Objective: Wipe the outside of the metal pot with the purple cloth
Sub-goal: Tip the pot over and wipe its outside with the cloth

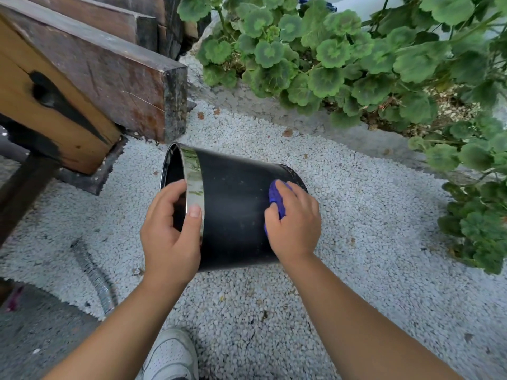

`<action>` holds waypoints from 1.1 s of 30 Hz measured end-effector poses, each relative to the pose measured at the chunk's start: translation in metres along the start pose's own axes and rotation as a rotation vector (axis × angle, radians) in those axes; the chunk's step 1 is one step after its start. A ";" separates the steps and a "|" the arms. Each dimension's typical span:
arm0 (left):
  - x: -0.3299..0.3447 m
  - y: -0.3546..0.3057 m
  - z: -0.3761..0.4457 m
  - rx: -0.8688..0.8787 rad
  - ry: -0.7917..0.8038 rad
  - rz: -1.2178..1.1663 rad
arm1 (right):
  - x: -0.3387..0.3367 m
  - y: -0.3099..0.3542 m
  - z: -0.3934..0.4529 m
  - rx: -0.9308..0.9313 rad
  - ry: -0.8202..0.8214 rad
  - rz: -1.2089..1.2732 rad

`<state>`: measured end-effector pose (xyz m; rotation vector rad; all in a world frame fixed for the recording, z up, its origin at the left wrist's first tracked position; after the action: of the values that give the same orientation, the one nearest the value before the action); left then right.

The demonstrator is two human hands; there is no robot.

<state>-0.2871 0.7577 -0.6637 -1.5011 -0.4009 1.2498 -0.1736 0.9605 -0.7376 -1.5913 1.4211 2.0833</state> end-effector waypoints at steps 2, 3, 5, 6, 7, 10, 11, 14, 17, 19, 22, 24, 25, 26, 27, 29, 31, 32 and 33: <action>-0.006 0.008 -0.011 0.013 0.050 0.058 | 0.000 -0.003 0.001 -0.007 -0.015 -0.031; -0.007 0.015 -0.022 0.010 0.105 0.093 | 0.001 -0.005 0.001 -0.011 -0.019 -0.044; -0.007 0.033 -0.049 -0.070 0.209 0.108 | 0.004 -0.005 0.001 -0.027 -0.010 -0.072; -0.005 0.041 -0.060 -0.129 0.246 0.086 | 0.006 -0.002 0.000 -0.045 -0.006 -0.085; -0.002 0.049 -0.069 -0.170 0.269 0.067 | 0.007 0.001 -0.001 -0.067 -0.005 -0.093; -0.002 0.053 -0.066 -0.184 0.309 0.068 | 0.008 0.004 -0.001 -0.079 0.019 -0.092; -0.001 0.049 -0.059 -0.179 0.327 0.034 | 0.007 0.001 0.002 -0.063 0.037 -0.087; 0.004 0.034 -0.036 -0.164 0.344 -0.080 | -0.003 -0.007 0.018 0.002 0.079 -0.023; -0.003 0.014 -0.008 -0.170 0.302 -0.141 | -0.023 0.010 0.024 0.011 0.033 0.129; -0.010 0.006 0.007 -0.196 0.281 -0.201 | -0.033 0.045 0.021 -0.083 0.021 0.194; -0.008 -0.002 0.018 -0.241 0.312 -0.320 | -0.034 0.110 0.002 -0.305 0.030 0.167; -0.006 -0.006 0.021 -0.225 0.336 -0.298 | -0.023 0.136 -0.014 -0.405 0.043 0.086; -0.006 -0.004 0.023 -0.230 0.329 -0.295 | -0.017 0.140 -0.020 -0.418 0.048 0.061; -0.008 0.000 0.024 -0.246 0.313 -0.303 | -0.013 0.137 -0.022 -0.414 0.046 0.050; -0.010 0.005 0.024 -0.262 0.299 -0.310 | -0.011 0.131 -0.021 -0.403 0.039 0.044; -0.014 0.011 0.024 -0.277 0.280 -0.319 | -0.010 0.114 -0.015 -0.364 0.030 0.013; -0.017 0.013 0.023 -0.279 0.259 -0.326 | -0.011 0.092 -0.002 -0.302 0.044 -0.034; -0.017 0.013 0.023 -0.281 0.248 -0.326 | -0.012 0.079 0.006 -0.257 0.059 -0.052; -0.016 0.014 0.023 -0.280 0.232 -0.323 | -0.012 0.064 0.013 -0.208 0.078 -0.065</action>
<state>-0.3176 0.7515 -0.6648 -1.7155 -0.6541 0.7787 -0.2166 0.9404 -0.6905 -1.7881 1.1895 2.2149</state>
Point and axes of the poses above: each hand's wrist, its own z-axis towards the middle knuckle, its own x-axis out of the palm, y = z × x, the point moved 8 cm from there along z, towards the middle knuckle, and after that the axes turned 9 degrees about y, right-handed, at the moved point
